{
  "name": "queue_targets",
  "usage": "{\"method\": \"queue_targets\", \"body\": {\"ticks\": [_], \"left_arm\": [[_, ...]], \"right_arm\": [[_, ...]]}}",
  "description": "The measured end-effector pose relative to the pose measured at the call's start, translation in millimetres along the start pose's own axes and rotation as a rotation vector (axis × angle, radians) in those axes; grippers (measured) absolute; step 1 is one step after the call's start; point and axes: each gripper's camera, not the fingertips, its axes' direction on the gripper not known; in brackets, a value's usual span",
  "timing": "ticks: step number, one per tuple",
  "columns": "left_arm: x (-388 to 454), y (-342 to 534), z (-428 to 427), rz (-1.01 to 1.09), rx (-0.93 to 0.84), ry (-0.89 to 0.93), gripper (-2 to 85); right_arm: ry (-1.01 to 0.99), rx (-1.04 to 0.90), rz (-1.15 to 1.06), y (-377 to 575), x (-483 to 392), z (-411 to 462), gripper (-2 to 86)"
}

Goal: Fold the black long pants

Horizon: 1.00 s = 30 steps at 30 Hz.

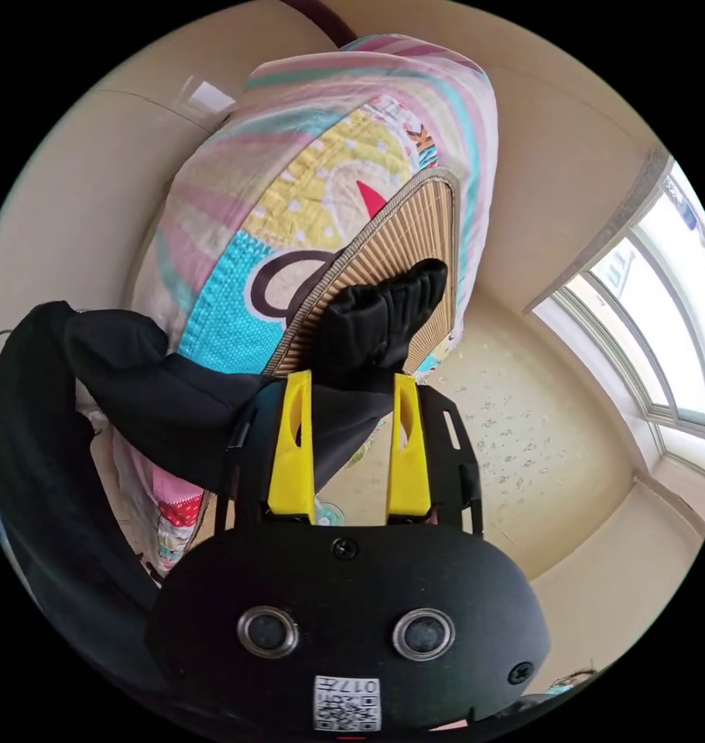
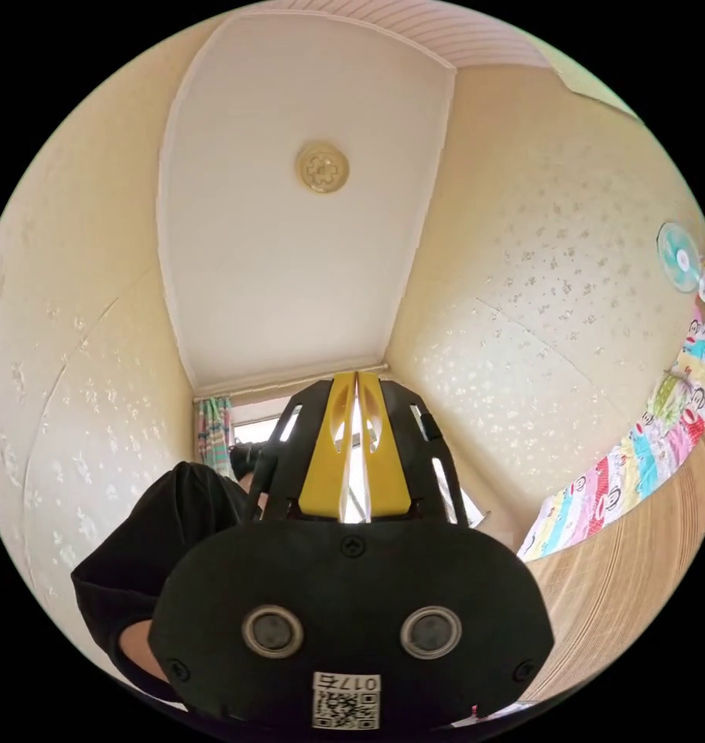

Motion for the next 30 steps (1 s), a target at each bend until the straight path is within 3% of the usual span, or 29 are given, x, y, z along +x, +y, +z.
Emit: {"method": "queue_targets", "body": {"ticks": [4, 8, 14, 21, 24, 26, 30], "left_arm": [[32.5, -35.2, 24.8, -0.008, -0.026, -0.078, 15.6], [57.6, -64.2, 38.3, 0.001, -0.008, -0.085, 16.2], [35.9, -123.5, 59.1, -0.128, -0.034, 0.033, 15.9], [-18.6, -193.3, 76.8, -0.107, -0.145, 0.303, 13.2], [-42.6, -218.5, 81.8, -0.096, -0.169, 0.338, 12.0], [-47.3, -233.0, 83.3, -0.037, -0.197, 0.317, 10.7], [-34.7, -256.7, 88.7, 0.289, -0.363, 0.289, 8.5]], "right_arm": [[0.123, 0.186, -0.075, -8.8, -24.0, -38.4, 0.4], [0.039, 0.291, -0.034, -6.8, -6.4, -55.1, 0.3], [0.048, 0.366, -0.023, -9.5, 1.8, -66.1, 0.4], [0.095, 0.287, -0.041, -44.8, 23.9, -35.5, 0.4], [0.072, 0.224, 0.024, -49.3, 62.3, -7.0, 0.3], [0.042, 0.175, 0.091, -47.5, 97.7, 14.9, 0.3], [0.009, 0.121, 0.168, -42.5, 146.1, 38.7, 0.2]]}}
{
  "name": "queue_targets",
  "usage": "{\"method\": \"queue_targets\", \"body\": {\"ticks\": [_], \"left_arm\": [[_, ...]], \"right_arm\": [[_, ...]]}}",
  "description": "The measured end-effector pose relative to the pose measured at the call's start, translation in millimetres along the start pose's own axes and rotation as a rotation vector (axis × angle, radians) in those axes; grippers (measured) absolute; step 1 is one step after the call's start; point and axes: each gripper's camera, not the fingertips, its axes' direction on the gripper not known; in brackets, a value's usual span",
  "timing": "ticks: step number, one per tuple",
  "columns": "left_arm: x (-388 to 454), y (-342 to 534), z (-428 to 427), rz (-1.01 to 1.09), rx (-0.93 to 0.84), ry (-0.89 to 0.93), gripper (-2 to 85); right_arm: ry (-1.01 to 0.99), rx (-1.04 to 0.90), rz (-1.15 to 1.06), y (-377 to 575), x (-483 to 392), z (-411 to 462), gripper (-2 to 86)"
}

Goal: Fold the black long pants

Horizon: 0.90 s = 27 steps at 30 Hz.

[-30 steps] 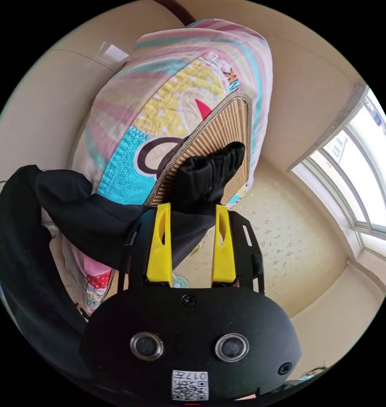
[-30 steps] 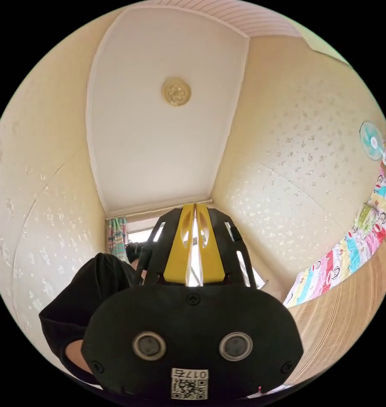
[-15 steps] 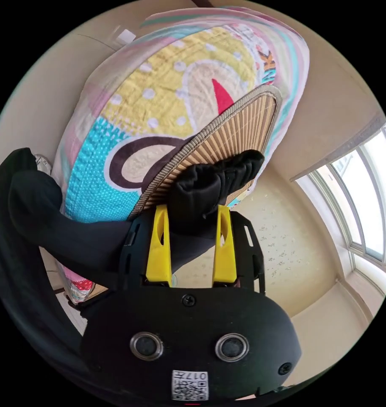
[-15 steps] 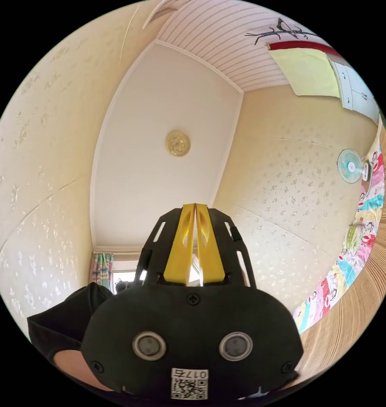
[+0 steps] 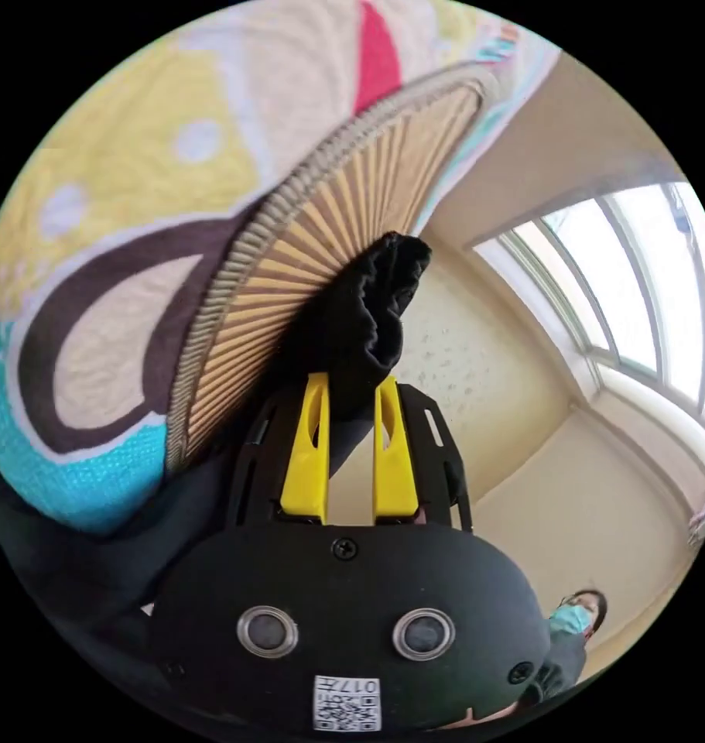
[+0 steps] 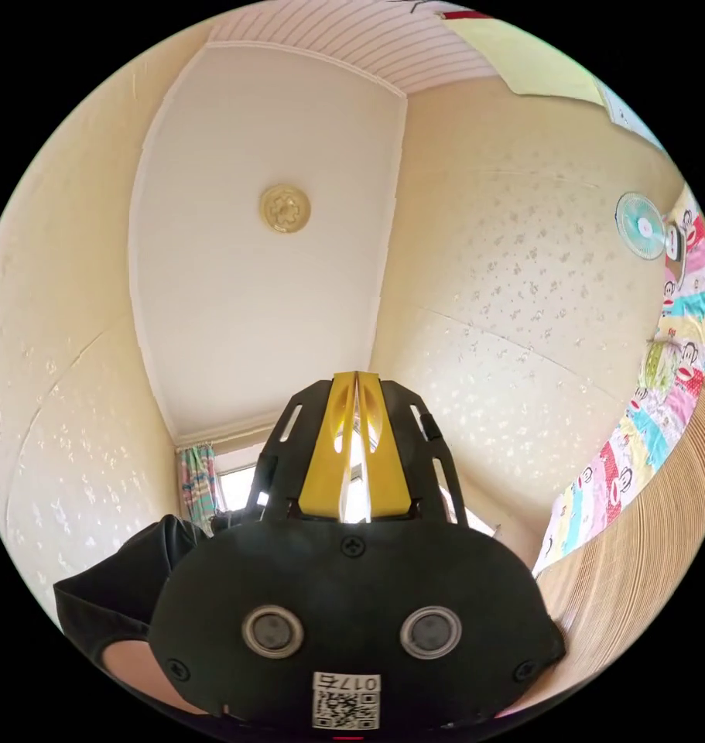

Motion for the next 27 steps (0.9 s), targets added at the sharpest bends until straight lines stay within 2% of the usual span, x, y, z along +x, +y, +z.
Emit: {"method": "queue_targets", "body": {"ticks": [7, 11, 16, 20, 23, 24, 25, 26, 27], "left_arm": [[44.6, 30.3, 20.8, 0.576, -0.449, -0.161, 7.7], [59.7, 72.6, 29.7, 0.810, -0.622, -0.072, 7.0], [60.1, 118.3, 23.9, 1.009, -0.720, 0.403, 6.3], [42.1, 155.9, 53.2, 1.087, -0.832, 0.584, 6.1], [37.6, 212.2, 77.6, 1.180, -1.005, 0.978, 5.8], [36.2, 234.2, 86.7, 1.177, -1.061, 1.195, 5.7], [33.2, 256.1, 96.0, 1.151, -1.086, 1.413, 5.6], [29.9, 267.4, 101.4, 1.127, -1.089, 1.520, 5.5], [19.1, 291.5, 115.2, 1.041, -1.090, 1.717, 5.3]], "right_arm": [[-0.059, -0.064, 0.098, -5.3, 73.7, 20.0, 0.3], [-0.089, -0.099, 0.132, -11.7, 102.2, 10.3, 0.3], [-0.082, -0.073, 0.136, -27.6, 121.2, -25.7, 0.3], [-0.069, -0.064, 0.120, -38.8, 133.1, -56.0, 0.4], [-0.053, -0.175, 0.159, -45.2, 148.1, -57.2, 0.6], [-0.051, -0.214, 0.168, -46.2, 150.9, -54.6, 0.6], [-0.058, -0.293, 0.179, -47.5, 154.9, -48.0, 0.7], [-0.074, -0.367, 0.173, -47.7, 155.7, -41.1, 0.9], [-0.078, -0.404, 0.165, -47.3, 155.3, -37.8, 1.0]]}}
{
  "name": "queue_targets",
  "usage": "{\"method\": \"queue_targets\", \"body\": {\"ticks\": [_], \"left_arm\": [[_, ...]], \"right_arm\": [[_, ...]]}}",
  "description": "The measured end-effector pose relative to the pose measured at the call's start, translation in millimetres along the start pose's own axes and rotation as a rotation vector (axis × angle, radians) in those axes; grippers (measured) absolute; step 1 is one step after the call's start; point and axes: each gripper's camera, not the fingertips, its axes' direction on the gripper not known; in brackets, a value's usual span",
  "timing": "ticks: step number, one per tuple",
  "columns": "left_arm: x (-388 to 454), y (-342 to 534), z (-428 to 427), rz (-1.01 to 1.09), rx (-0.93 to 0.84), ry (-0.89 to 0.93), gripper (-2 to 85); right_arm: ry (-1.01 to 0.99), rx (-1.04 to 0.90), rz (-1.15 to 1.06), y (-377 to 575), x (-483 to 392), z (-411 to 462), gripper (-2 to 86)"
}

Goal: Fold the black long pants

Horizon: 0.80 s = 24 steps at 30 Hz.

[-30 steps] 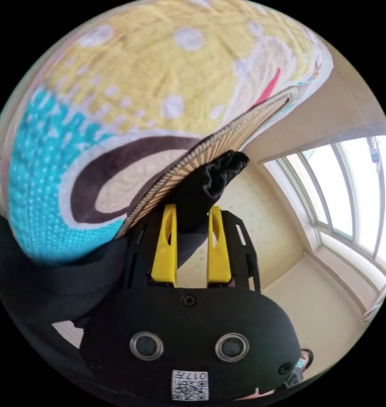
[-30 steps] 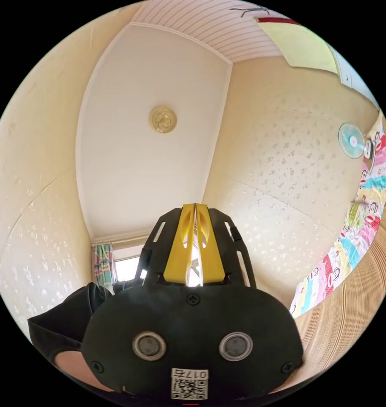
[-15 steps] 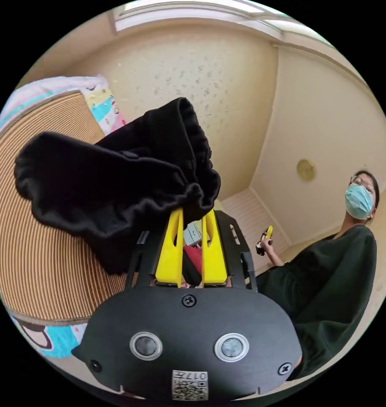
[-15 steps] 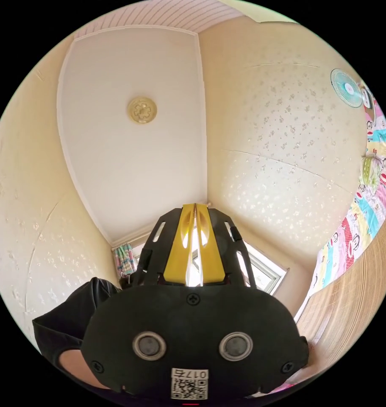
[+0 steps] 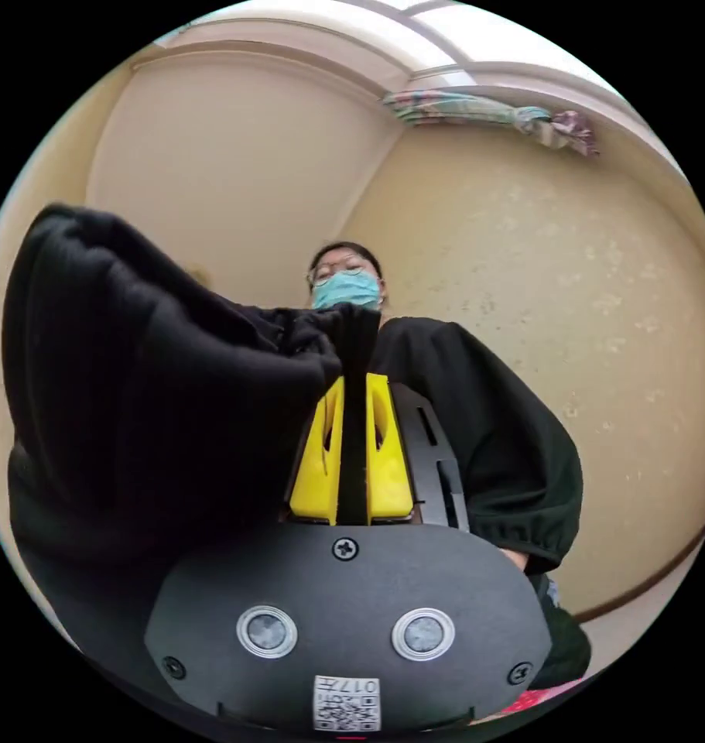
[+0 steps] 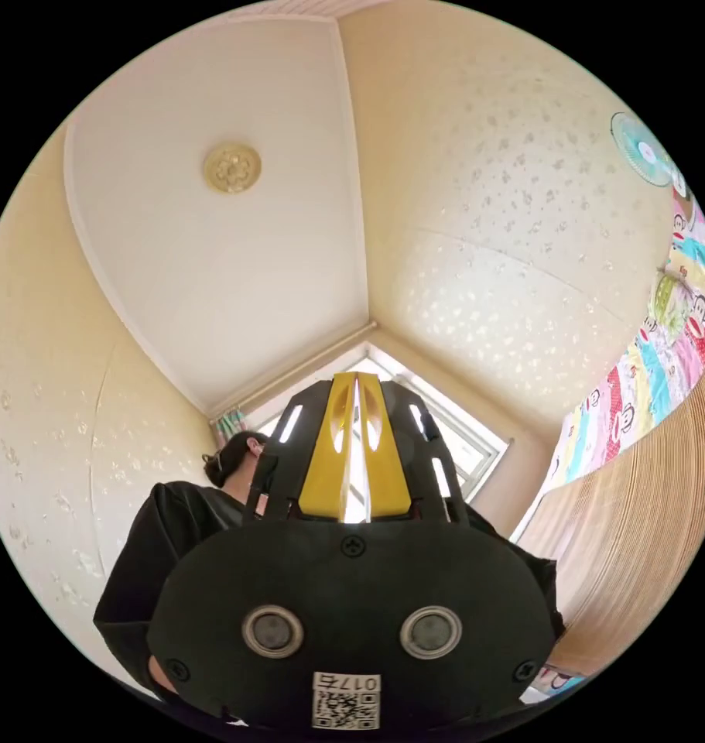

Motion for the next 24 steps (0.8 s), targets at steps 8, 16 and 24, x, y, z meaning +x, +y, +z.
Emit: {"method": "queue_targets", "body": {"ticks": [8, 16, 24], "left_arm": [[-83.8, 222.1, 192.4, -0.115, 0.573, 0.722, 4.1], [-60.0, 357.3, 325.2, -0.709, 0.445, 0.899, 5.1], [18.6, 409.6, 251.6, -0.702, 0.283, 0.483, 5.4]], "right_arm": [[0.143, -0.415, -0.087, 21.8, -0.3, 47.3, 8.2], [-0.266, -0.765, 0.080, 97.2, 67.2, 114.8, 18.4], [-0.710, -0.861, 0.113, 168.6, 113.2, 170.7, 10.4]]}}
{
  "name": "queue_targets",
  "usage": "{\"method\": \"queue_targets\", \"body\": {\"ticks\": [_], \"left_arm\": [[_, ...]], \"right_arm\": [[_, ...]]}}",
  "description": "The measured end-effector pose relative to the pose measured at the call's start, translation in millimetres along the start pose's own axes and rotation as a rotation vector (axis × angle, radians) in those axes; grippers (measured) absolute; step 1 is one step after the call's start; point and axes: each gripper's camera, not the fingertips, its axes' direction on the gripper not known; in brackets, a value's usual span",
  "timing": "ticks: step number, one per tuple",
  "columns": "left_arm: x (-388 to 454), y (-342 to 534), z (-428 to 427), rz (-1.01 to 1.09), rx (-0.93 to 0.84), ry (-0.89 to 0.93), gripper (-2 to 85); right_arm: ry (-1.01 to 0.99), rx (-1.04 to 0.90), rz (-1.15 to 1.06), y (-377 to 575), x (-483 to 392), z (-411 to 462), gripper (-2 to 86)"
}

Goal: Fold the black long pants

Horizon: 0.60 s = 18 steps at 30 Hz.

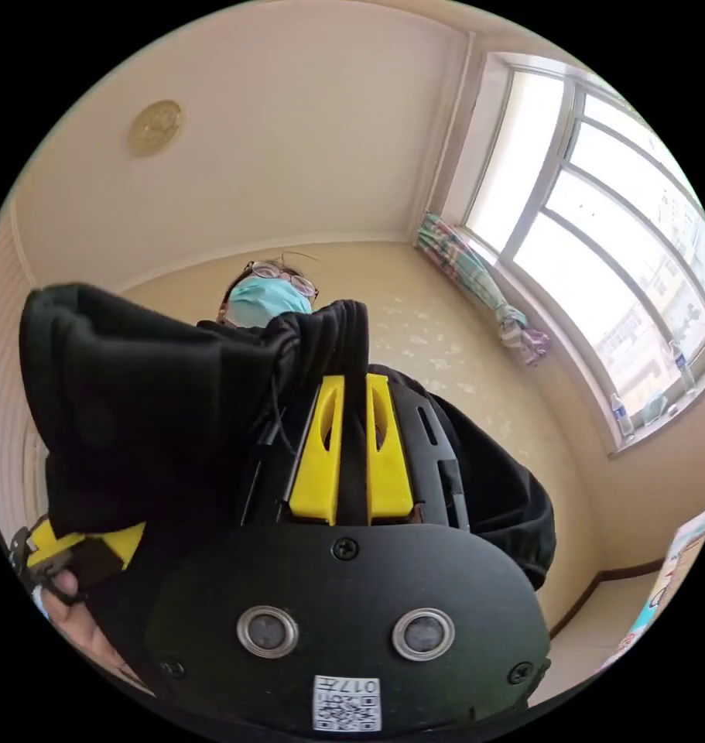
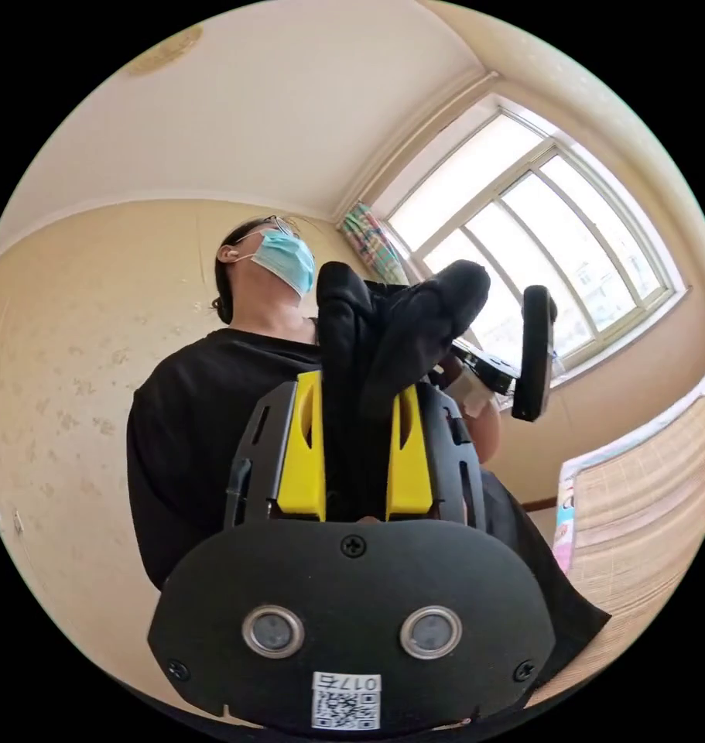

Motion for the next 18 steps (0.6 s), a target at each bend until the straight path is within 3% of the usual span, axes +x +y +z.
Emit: {"method": "queue_targets", "body": {"ticks": [3, 8, 10, 13, 16, 18], "left_arm": [[29.0, 28.3, -28.9, -0.030, -0.014, -0.267, 5.5], [86.3, 67.4, -92.5, -0.252, 0.184, -0.824, 4.4], [128.3, 86.7, -109.3, -0.351, 0.254, -1.254, 2.2], [161.4, 103.1, -96.2, -0.389, 0.243, -1.617, 0.0], [172.6, 118.4, -65.3, -0.316, 0.256, -1.845, 0.4], [156.1, 123.9, -51.7, -0.320, 0.192, -1.889, 2.0]], "right_arm": [[-0.077, 0.035, -0.075, 14.6, 16.0, -1.5, 7.1], [0.006, 0.171, -0.222, 31.8, -5.5, -17.5, 6.6], [0.087, 0.230, -0.236, 37.1, -9.4, -25.1, 6.0], [0.207, 0.340, -0.237, 45.6, -6.9, -42.5, 5.4], [0.271, 0.469, -0.250, 55.5, -7.6, -60.9, 5.1], [0.315, 0.483, -0.292, 57.6, -11.7, -63.6, 5.1]]}}
